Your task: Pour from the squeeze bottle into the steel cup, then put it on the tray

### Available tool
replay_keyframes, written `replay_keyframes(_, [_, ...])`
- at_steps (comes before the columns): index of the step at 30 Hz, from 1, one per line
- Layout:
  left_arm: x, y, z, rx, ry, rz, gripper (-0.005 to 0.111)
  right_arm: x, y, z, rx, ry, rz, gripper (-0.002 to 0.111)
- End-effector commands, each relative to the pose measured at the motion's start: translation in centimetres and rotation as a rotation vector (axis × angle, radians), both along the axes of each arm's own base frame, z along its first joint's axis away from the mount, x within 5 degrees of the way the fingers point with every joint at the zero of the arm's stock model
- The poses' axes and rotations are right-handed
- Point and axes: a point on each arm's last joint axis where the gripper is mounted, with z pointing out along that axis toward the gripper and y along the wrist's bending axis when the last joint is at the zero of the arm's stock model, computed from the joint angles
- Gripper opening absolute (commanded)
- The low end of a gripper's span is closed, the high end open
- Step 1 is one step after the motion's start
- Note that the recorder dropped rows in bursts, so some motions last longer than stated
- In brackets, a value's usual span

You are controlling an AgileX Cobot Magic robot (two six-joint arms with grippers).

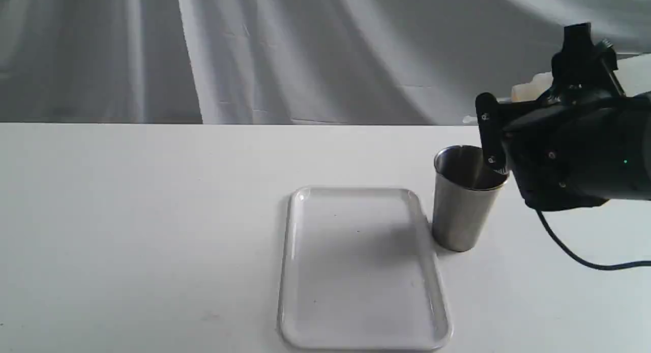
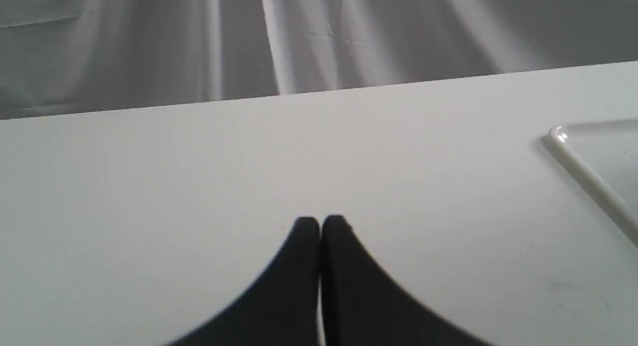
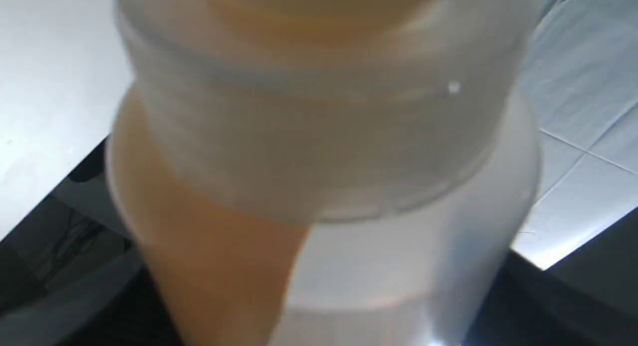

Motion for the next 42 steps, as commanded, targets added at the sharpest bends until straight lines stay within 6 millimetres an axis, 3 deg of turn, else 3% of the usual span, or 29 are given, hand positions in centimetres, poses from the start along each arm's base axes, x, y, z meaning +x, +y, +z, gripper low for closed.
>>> replay_keyframes(1, [0.01, 0.00, -0.07, -0.003, -0.006, 0.002, 0.000, 0.08, 0.42, 1.79, -0.073, -0.014, 0.027, 0.017])
replay_keyframes(15, [0.01, 0.00, -0.07, -0.005, -0.006, 0.002, 0.000, 0.07, 0.49, 1.80, -0.192, 0.104, 0.057, 0.017])
replay_keyframes(42, [0.01, 0.00, -0.07, -0.002, -0.006, 0.001, 0.000, 0.03, 0.44, 1.84, -0.269, 0.178, 0.068, 0.017])
